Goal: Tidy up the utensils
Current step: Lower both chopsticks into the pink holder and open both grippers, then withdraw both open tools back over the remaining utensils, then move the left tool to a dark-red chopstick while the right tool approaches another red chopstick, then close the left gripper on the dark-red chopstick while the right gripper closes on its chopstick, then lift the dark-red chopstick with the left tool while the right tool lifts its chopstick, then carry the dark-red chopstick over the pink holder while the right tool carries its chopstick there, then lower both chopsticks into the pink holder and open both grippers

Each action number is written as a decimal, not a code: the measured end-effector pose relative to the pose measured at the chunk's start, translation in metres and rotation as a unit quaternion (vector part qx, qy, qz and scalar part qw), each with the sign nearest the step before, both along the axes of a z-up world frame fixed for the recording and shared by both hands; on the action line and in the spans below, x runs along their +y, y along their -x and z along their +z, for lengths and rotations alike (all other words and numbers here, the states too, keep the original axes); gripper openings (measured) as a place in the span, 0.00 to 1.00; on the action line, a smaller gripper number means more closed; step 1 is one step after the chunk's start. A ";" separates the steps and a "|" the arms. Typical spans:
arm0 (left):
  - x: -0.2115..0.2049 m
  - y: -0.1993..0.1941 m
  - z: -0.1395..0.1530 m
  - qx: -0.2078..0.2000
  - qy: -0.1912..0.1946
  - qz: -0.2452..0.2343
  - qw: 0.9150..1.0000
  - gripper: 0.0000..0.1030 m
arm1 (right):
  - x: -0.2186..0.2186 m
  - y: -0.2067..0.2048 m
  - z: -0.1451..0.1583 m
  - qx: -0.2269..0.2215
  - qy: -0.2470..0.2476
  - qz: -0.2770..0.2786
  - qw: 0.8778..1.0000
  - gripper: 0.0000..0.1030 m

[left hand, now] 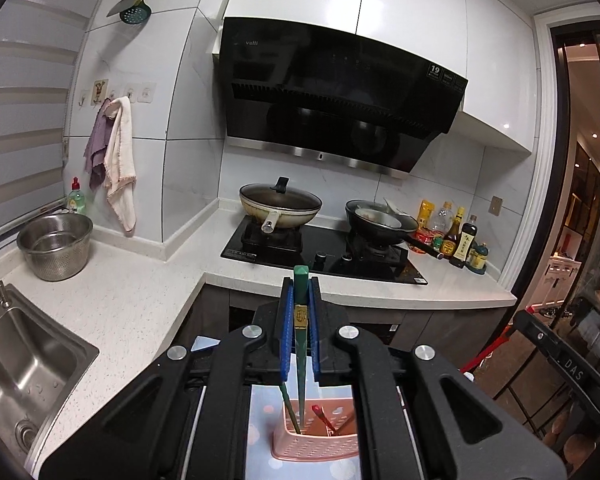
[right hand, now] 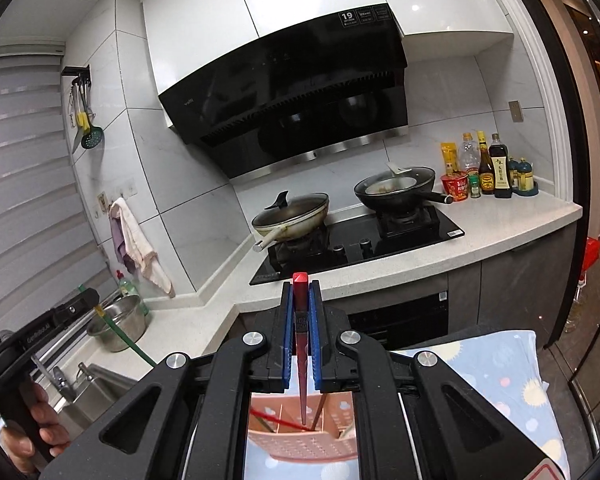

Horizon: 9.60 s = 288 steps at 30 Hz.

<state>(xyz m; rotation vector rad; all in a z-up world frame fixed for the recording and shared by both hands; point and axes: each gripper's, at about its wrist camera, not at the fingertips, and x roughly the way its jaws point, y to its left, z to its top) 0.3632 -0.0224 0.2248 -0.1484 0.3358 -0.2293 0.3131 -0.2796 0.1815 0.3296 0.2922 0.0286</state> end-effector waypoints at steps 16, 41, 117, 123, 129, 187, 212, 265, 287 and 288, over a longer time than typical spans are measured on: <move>-0.016 -0.046 -0.063 0.066 0.000 -0.016 0.998 0.07 | 0.015 -0.050 -0.066 0.079 0.014 0.009 0.997 0.07; -0.002 -0.028 -0.081 0.081 -0.007 0.006 0.997 0.35 | 0.020 -0.029 -0.077 0.083 0.027 0.000 0.996 0.23; -0.017 0.257 -0.312 0.305 -0.137 -0.068 0.940 0.35 | 0.105 0.245 -0.300 0.347 0.064 0.117 0.928 0.23; -0.021 0.256 -0.318 0.312 -0.136 -0.077 0.937 0.35 | 0.102 0.243 -0.303 0.350 0.066 0.113 0.928 0.18; -0.025 0.255 -0.324 0.320 -0.139 -0.084 0.933 0.35 | 0.101 0.241 -0.305 0.350 0.067 0.110 0.928 0.14; 0.006 0.230 -0.187 0.189 -0.046 -0.063 0.979 0.07 | 0.033 0.229 -0.175 0.196 -0.002 0.035 0.980 0.07; 0.002 0.135 -0.094 0.098 -0.025 -0.041 0.994 0.07 | -0.005 0.149 -0.087 0.091 -0.013 0.010 0.996 0.07; -0.040 -0.038 0.040 -0.041 -0.047 -0.021 0.998 0.07 | 0.012 -0.067 -0.024 0.039 0.004 0.018 0.999 0.07; -0.041 -0.074 -0.048 0.052 -0.053 -0.021 0.997 0.07 | 0.023 -0.082 -0.069 0.092 0.023 0.024 0.995 0.07; -0.041 -0.075 -0.051 0.054 -0.053 -0.022 0.997 0.07 | 0.023 -0.082 -0.071 0.093 0.023 0.022 0.995 0.07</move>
